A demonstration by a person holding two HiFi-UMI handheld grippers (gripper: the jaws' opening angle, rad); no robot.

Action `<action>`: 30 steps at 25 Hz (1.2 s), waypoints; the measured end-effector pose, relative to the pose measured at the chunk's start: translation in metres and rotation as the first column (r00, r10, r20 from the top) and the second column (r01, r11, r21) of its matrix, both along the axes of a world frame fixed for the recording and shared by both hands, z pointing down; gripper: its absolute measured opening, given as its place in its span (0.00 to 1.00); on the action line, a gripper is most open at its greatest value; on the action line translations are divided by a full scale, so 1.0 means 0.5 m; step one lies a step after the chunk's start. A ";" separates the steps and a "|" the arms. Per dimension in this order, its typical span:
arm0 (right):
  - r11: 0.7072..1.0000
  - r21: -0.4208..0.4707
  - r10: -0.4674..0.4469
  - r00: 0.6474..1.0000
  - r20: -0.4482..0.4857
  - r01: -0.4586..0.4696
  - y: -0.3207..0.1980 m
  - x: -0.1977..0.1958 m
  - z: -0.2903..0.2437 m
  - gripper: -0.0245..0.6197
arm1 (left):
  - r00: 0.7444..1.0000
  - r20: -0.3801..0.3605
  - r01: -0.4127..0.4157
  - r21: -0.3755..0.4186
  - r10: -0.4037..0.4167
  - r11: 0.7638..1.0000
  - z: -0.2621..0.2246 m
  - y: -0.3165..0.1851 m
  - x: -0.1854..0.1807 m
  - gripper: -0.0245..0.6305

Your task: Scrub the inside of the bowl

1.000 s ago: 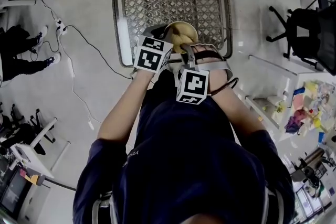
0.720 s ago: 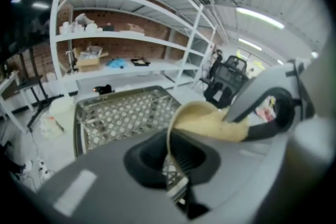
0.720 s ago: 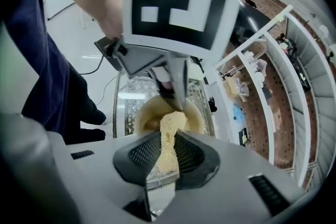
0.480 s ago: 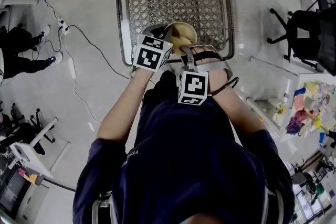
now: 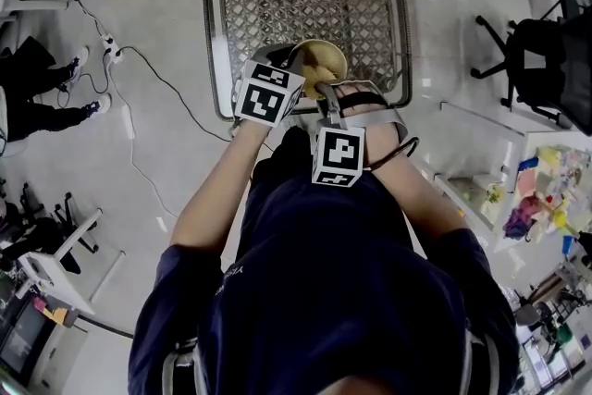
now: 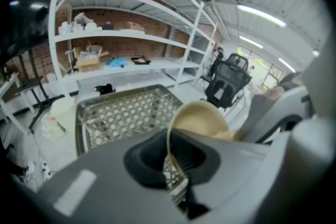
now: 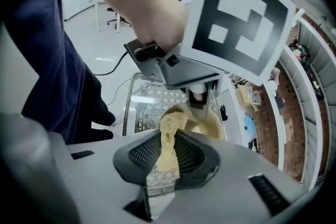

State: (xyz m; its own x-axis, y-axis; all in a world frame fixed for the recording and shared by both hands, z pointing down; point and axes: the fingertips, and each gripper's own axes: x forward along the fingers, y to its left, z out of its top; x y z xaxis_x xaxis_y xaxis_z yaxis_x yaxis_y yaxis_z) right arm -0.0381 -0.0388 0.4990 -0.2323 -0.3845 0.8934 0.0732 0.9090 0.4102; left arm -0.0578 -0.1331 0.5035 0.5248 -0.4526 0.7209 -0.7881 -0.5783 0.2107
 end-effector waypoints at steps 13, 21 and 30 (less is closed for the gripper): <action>1.000 0.022 0.005 1.000 -0.006 -0.005 -0.030 0.010 -0.007 0.14 | 1.000 0.010 0.007 0.003 -0.007 1.000 -0.002 -0.021 0.002 0.05; 0.998 0.030 0.051 0.999 0.006 -0.051 -0.062 0.032 -0.016 0.14 | 1.000 -0.002 0.020 0.002 -0.020 1.000 0.002 -0.018 0.014 0.05; 0.995 0.042 0.091 0.995 0.030 -0.093 -0.095 0.054 -0.022 0.14 | 1.000 -0.011 0.019 -0.025 -0.020 1.000 0.013 -0.006 0.018 0.05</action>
State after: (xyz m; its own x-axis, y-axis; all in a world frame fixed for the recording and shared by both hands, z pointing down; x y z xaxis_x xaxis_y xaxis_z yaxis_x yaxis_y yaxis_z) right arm -0.0112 -0.0862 0.4878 -0.2188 -0.4435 0.8691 -0.0219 0.8927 0.4500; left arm -0.0490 -0.1363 0.5099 0.5240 -0.4451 0.7262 -0.7967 -0.5576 0.2331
